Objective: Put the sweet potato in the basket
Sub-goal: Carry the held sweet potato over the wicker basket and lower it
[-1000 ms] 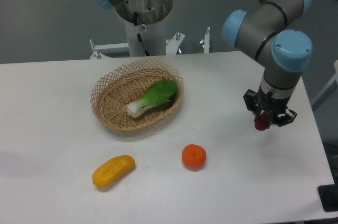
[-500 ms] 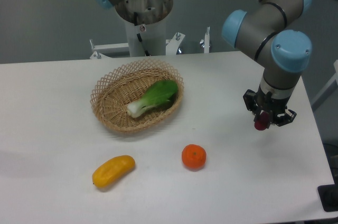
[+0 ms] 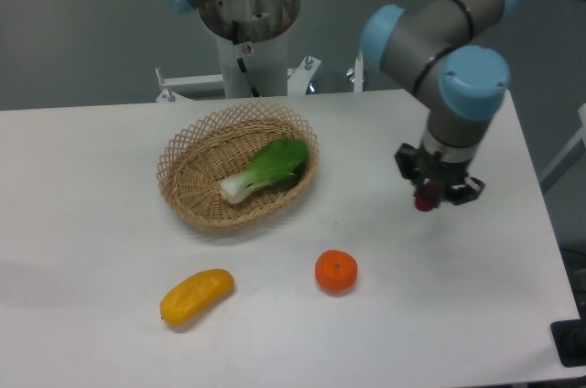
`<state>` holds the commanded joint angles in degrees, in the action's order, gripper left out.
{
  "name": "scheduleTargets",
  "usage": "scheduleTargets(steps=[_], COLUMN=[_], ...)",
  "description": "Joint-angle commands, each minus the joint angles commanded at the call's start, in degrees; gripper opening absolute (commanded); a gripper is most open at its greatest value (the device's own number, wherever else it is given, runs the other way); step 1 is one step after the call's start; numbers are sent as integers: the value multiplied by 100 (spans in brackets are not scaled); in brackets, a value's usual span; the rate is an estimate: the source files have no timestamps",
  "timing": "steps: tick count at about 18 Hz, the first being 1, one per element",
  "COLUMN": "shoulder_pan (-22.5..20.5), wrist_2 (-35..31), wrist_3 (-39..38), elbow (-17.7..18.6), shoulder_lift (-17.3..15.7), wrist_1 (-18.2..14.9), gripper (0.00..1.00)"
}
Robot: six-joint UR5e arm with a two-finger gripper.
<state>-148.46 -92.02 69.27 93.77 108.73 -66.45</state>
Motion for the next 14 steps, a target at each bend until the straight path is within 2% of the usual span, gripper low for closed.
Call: scheduleTargets(steps=[4, 8, 14], shoulder_pan=[439, 1063, 2012], wrist_2=[0, 26, 26], wrist_3=[-571, -1231, -1926], elbow=[396, 713, 819], shoulder_lift=[-299, -580, -555], wrist_1=[0, 44, 35], gripper=[0, 0, 0])
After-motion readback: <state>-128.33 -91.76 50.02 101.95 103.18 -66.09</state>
